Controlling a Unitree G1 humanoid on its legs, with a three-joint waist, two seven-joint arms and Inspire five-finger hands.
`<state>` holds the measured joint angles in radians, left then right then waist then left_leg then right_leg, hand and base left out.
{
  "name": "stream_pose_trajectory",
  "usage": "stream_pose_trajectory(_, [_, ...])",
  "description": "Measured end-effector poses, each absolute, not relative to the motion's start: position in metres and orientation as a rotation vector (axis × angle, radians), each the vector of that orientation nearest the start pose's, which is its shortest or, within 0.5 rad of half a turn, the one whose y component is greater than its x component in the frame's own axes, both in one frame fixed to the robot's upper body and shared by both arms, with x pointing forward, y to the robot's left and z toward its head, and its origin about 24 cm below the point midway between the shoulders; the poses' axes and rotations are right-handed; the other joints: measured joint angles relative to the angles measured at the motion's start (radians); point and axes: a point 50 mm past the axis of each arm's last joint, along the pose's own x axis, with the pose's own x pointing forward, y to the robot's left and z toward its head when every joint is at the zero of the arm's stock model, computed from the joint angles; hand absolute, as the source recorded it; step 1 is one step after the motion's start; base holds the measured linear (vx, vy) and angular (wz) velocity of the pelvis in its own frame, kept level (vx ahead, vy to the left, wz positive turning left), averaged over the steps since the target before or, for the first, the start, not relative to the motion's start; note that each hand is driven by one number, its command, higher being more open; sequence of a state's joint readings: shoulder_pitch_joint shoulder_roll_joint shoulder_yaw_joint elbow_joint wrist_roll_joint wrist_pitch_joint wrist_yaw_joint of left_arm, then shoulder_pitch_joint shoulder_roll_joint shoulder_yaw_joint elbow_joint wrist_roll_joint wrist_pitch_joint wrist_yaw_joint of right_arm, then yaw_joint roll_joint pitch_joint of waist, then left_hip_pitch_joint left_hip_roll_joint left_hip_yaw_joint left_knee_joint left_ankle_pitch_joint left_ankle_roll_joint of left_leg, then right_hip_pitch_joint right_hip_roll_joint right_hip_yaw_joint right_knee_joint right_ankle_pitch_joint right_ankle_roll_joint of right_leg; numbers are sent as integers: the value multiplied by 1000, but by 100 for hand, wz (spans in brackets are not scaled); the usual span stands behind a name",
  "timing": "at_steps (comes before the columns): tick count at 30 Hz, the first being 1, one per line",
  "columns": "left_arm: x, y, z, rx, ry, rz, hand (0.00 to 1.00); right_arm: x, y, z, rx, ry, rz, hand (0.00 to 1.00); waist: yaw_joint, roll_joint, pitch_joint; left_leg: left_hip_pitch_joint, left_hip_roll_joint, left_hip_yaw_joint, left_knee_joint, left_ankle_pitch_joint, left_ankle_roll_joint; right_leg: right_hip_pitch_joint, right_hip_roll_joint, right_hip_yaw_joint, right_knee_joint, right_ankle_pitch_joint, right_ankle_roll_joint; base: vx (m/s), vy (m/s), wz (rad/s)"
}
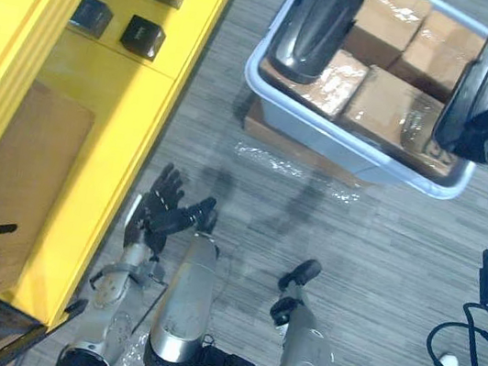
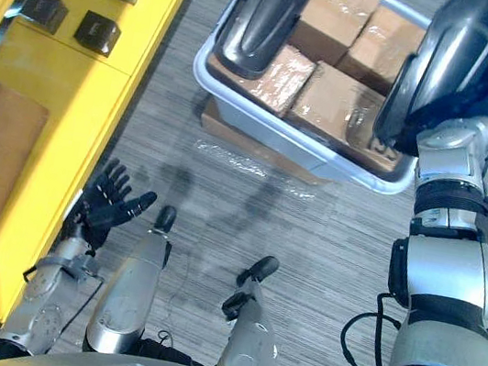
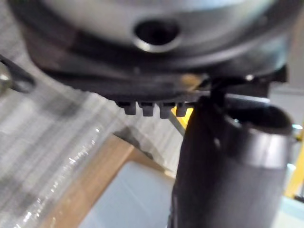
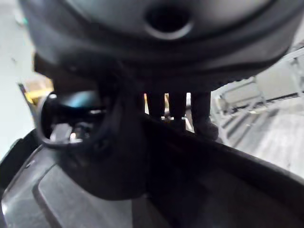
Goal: Walk over and take three plastic housings, then place them on the shelf
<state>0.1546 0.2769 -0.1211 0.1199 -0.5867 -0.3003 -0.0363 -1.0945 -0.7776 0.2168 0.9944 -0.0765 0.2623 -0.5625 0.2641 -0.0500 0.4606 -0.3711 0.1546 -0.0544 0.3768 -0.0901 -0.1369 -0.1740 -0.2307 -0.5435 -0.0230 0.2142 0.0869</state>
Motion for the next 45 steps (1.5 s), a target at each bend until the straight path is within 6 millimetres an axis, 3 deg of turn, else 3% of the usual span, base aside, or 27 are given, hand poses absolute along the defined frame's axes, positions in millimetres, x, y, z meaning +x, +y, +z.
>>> stream_pose_trajectory(2, [224, 195, 29, -295, -75, -53, 100, 369, -330, 249, -850, -122, -926, 0, -21, -29, -38, 34, 4, 7, -35, 7, -7, 22, 8, 3, -15, 0, -1, 55, -37, -6])
stream_pose_trajectory(6, [244, 178, 48, -345, -103, -177, 100, 370, -308, 256, -925, -269, -854, 0, -46, -57, -82, 97, 9, 42, -75, 8, -8, 50, 13, 34, -32, 0, -2, 71, 16, -20])
stream_pose_trajectory(8, [250, 170, 52, -347, -89, -221, 100, 372, -291, 254, -934, -342, -794, 0, -63, -69, -111, 126, 14, 62, -97, 8, -9, 54, 16, 56, -34, 0, -2, 91, 34, -28])
stream_pose_trajectory(9, [258, 158, 56, -346, -73, -269, 100, 372, -269, 252, -928, -418, -728, 0, -86, -75, -142, 153, 15, 87, -120, 9, -10, 55, 16, 77, -36, 0, -2, 88, 37, -38])
stream_pose_trajectory(13, [274, 125, 72, -361, -73, -364, 100, 368, -233, 237, -893, -526, -600, 0, -130, -77, -190, 217, 17, 125, -158, 11, -12, 81, 20, 111, -54, 2, -1, 70, 29, -29])
stream_pose_trajectory(17, [289, 94, 93, -368, -124, -373, 100, 360, -203, 208, -820, -550, -489, 0, -170, -73, -254, 261, 25, 164, -189, 12, -14, 86, 28, 139, -55, 1, -1, 47, 19, -24])
stream_pose_trajectory(23, [293, 72, 97, -337, -103, -344, 100, 345, -168, 185, -682, -546, -369, 0, -190, -54, -285, 288, 24, 187, -201, 12, -15, 91, 27, 156, -55, 1, -1, -10, 16, -11])
stream_pose_trajectory(30, [291, 63, 92, -378, -52, -318, 100, 340, -125, 163, -603, -504, -199, 0, -196, -27, -324, 321, 22, 193, -226, 27, -18, 107, 27, 162, -55, 1, -3, -1, 5, -3])
stream_pose_trajectory(37, [293, 68, 87, -423, -12, -275, 100, 337, -112, 153, -600, -494, -127, 0, -197, -26, -327, 329, 17, 191, -227, 29, -16, 115, 24, 162, -56, 2, -2, -1, 1, 0])
stream_pose_trajectory(43, [292, 73, 78, -475, 41, -260, 100, 330, -106, 130, -555, -415, -67, 0, -198, -24, -347, 331, 16, 185, -229, 30, -16, 119, 22, 158, -56, 2, -3, 0, 1, 1])
stream_pose_trajectory(44, [292, 74, 75, -482, 54, -257, 0, 330, -105, 126, -554, -399, -60, 0, -199, -23, -349, 333, 15, 185, -229, 30, -15, 121, 22, 157, -57, 2, -3, 0, 0, 0])
stream_pose_trajectory(45, [291, 74, 74, -488, 62, -258, 0, 330, -105, 124, -555, -392, -56, 0, -200, -23, -349, 333, 15, 184, -229, 30, -15, 122, 22, 157, -57, 2, -3, 0, 0, 0])
